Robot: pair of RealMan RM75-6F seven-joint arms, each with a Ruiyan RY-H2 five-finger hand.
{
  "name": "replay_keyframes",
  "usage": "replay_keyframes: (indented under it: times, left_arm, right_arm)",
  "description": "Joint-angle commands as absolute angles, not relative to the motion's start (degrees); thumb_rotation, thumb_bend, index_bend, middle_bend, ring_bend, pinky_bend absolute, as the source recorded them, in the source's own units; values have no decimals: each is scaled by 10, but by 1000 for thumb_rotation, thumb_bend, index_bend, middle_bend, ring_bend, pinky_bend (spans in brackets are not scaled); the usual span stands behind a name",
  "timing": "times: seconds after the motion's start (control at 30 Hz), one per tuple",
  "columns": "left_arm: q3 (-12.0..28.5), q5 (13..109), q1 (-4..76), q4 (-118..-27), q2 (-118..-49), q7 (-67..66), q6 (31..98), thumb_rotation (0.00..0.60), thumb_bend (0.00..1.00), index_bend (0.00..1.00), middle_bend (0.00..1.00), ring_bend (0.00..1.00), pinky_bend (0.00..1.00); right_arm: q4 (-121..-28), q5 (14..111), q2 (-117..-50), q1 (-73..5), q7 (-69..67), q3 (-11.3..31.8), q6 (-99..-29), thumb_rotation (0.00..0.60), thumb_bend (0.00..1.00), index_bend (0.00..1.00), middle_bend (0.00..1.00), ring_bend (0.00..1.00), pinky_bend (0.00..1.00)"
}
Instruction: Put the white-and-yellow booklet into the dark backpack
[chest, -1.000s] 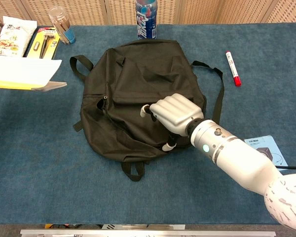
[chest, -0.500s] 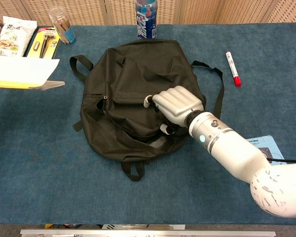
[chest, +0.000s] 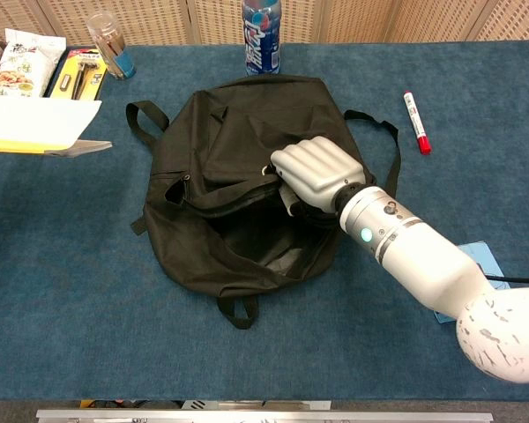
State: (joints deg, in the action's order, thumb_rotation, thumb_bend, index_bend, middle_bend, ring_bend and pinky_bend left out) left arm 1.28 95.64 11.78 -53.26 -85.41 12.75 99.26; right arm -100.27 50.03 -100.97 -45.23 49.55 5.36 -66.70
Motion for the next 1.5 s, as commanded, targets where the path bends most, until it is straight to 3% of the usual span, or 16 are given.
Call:
replay_keyframes:
  times: [0.03,0.5,1.5]
  left_arm:
    - [15,957,121,-534,-851,132,993,600,561,634,586,502,630]
    - [-4,992,136,-539,-814,209,1000,600,562,636,590,501,630]
    - [-45,1086,188,-613,-762,248,1012,600,562,636,593,499,630]
  right_arm:
    - [-1012,503,-1000,-455,484,70,-667,600,810,632,569,536,721]
    - [-1018,441,-989,-474,404,178,-666,600,809,634,581,551,750]
    - [-906,447,-1115,-551,316,297,-724,600,810,634,586,552,755]
